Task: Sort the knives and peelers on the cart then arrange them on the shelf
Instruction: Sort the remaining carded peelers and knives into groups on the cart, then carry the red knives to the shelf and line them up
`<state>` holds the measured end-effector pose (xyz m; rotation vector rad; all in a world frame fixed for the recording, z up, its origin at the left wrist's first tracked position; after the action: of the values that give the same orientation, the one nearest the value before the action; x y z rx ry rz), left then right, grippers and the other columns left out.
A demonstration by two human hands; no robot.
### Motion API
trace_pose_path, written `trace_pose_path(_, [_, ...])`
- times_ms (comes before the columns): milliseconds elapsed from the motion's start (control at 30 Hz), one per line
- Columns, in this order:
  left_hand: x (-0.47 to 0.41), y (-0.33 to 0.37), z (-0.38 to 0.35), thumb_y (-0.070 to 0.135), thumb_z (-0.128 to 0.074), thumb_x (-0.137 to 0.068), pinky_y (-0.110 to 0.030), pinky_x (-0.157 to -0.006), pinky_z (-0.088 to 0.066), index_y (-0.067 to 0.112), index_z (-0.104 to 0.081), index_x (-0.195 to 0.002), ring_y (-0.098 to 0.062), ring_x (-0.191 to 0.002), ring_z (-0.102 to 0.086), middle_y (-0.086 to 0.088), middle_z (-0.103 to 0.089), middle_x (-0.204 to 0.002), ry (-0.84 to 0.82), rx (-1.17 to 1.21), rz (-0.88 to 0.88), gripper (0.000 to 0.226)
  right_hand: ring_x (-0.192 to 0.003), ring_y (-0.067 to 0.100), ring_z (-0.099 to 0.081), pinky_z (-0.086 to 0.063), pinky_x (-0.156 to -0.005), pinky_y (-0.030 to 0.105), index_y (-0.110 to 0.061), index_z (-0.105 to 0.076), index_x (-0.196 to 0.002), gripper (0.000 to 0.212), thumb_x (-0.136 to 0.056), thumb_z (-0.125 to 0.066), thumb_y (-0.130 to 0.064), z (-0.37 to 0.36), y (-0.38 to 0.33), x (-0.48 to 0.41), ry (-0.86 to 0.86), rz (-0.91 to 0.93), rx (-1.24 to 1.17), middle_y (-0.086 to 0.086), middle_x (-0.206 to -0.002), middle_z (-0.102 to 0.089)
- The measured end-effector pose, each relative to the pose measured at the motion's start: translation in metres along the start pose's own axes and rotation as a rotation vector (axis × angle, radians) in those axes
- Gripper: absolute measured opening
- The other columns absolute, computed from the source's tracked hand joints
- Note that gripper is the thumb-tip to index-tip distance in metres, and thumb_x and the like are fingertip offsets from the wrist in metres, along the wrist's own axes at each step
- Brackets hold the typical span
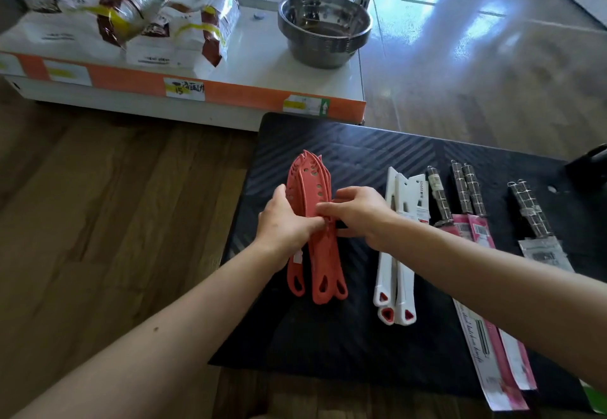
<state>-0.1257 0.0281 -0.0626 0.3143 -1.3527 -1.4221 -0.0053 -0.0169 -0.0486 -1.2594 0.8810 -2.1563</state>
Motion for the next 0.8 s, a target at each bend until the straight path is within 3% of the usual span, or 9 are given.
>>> trace_pose_path(100, [0.0,0.003,0.003,0.016,-0.076,-0.074,-0.03,-0.095,-0.045,0.012,-0.026,-0.145,-0.021,-0.125,-0.049,-0.005,-0.045,-0.141,0.03,0.076,0.017,0.087,-0.09,0.021,-0.069,-0.058,-0.079,0.034,-0.007,-0.061,-0.104,0.029,-0.079,-0.073,-0.017,0.0,0.003,-0.001,-0.042,-0.042,-0.064,0.008,-0.094,-0.069])
trace_pose_path(233, [-0.002,0.003,0.004,0.018,-0.08,-0.07,-0.042,-0.098,-0.049,0.011,-0.03,-0.144,-0.025,-0.12,-0.055,-0.008,-0.051,-0.136,0.021,0.133,0.079,0.089,-0.091,0.019,-0.069,-0.058,-0.078,0.032,-0.005,-0.061,-0.117,0.044,-0.078,-0.075,-0.02,0.001,0.005,-0.004,-0.067,-0.075,-0.098,0.01,-0.103,-0.07])
trace_pose_path(367, [-0.003,0.001,-0.003,0.016,-0.079,-0.07,-0.04,-0.083,-0.057,0.009,-0.06,-0.116,-0.024,-0.091,-0.069,-0.01,-0.07,-0.104,-0.059,0.216,0.108,0.05,-0.086,0.015,-0.067,-0.056,-0.076,0.028,-0.005,-0.065,-0.113,0.038,-0.08,-0.073,-0.021,0.004,0.006,-0.005,-0.126,-0.088,-0.163,0.01,-0.102,-0.071])
trace_pose_path(500, [-0.003,0.004,-0.008,0.01,-0.075,-0.075,-0.025,-0.064,-0.057,0.007,-0.062,-0.112,-0.021,-0.079,-0.07,-0.012,-0.072,-0.096,-0.101,0.323,0.138,0.039,-0.081,0.018,-0.067,-0.056,-0.077,0.03,-0.005,-0.066,-0.11,0.035,-0.082,-0.07,-0.024,0.002,0.01,-0.007,-0.176,-0.121,-0.252,0.009,-0.095,-0.07])
trace_pose_path(800, [-0.008,0.011,-0.008,0.01,-0.07,-0.08,-0.022,-0.06,-0.058,0.009,-0.06,-0.109,-0.019,-0.078,-0.07,-0.011,-0.071,-0.095,-0.106,0.39,0.167,0.03,-0.061,0.013,-0.068,-0.058,-0.058,0.024,-0.009,-0.067,-0.108,0.033,-0.08,-0.072,-0.026,0.004,0.011,-0.014,-0.121,-0.131,-0.36,0.006,-0.08,-0.072])
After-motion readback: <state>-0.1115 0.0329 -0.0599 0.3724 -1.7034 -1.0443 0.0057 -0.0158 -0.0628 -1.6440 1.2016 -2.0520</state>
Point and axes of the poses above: each hand's wrist, its own x-axis away from the middle knuckle, its own z-axis out of the back of the hand, y = z × x, the point moved 5 cm from there along -x, towards the middle knuckle
